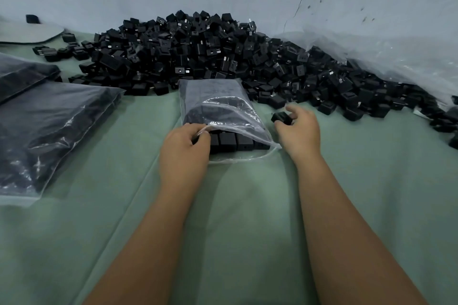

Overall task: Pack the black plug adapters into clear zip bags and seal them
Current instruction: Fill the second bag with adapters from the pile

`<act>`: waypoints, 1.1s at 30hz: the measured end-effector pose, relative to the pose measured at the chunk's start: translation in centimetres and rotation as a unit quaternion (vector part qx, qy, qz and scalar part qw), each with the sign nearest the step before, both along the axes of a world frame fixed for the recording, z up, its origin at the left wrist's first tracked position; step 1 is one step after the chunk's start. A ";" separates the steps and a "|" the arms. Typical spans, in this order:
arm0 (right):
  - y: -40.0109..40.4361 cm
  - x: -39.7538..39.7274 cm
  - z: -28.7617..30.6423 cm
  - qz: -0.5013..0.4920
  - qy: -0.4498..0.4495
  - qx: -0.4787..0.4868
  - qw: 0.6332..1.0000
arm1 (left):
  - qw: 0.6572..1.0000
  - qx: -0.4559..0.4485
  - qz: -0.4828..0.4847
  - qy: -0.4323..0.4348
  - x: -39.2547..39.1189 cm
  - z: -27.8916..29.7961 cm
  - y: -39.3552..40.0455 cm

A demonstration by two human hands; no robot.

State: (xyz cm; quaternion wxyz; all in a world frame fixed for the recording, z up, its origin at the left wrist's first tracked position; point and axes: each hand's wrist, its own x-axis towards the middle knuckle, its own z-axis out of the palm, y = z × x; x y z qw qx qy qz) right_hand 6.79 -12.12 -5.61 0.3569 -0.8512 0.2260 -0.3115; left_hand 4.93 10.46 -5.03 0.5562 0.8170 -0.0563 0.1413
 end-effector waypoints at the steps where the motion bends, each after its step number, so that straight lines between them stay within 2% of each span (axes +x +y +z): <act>1: 0.8 -0.9 0.4 -0.028 -0.044 0.045 0.998 | 1.000 -0.001 -0.004 -0.001 -0.1 0.1 0.0; 2: 1.7 -1.8 0.7 -0.046 -0.092 0.078 0.992 | 1.000 0.000 -0.007 -0.004 -0.2 0.2 0.0; 4: 4.2 -3.9 1.4 -0.024 -0.166 0.078 0.983 | 1.000 0.010 -0.011 -0.013 -0.5 0.3 0.0; 6: 7.1 -5.8 1.6 0.068 -0.208 0.025 0.975 | 0.999 0.029 -0.013 -0.025 -0.7 0.5 0.0; 8: 9.8 -7.3 1.6 0.150 -0.212 -0.038 0.965 | 0.999 0.029 -0.020 -0.038 -0.9 0.6 0.0; 10: 11.4 -7.8 1.5 0.170 -0.185 -0.110 0.962 | 0.999 0.009 -0.024 -0.048 -1.0 0.7 0.1; 13: 11.8 -7.5 1.5 0.149 -0.129 -0.196 0.960 | 0.998 0.005 -0.018 -0.055 -1.2 0.8 0.0; 19: 11.2 -6.5 1.1 0.169 0.022 -0.227 0.959 | 0.998 0.021 -0.018 -0.052 -1.0 0.7 -0.1; 23: 11.3 -7.0 0.9 0.172 -0.011 -0.169 0.971 | 0.999 0.017 -0.014 -0.037 -0.8 0.7 -0.1; 25: 11.3 -6.9 0.9 0.189 0.003 -0.150 0.970 | 0.999 0.012 -0.010 -0.035 -0.9 0.7 -0.1; 33: 12.1 -5.4 0.1 0.135 0.085 -0.236 0.958 | 0.998 0.018 -0.004 -0.059 -0.9 0.6 -0.2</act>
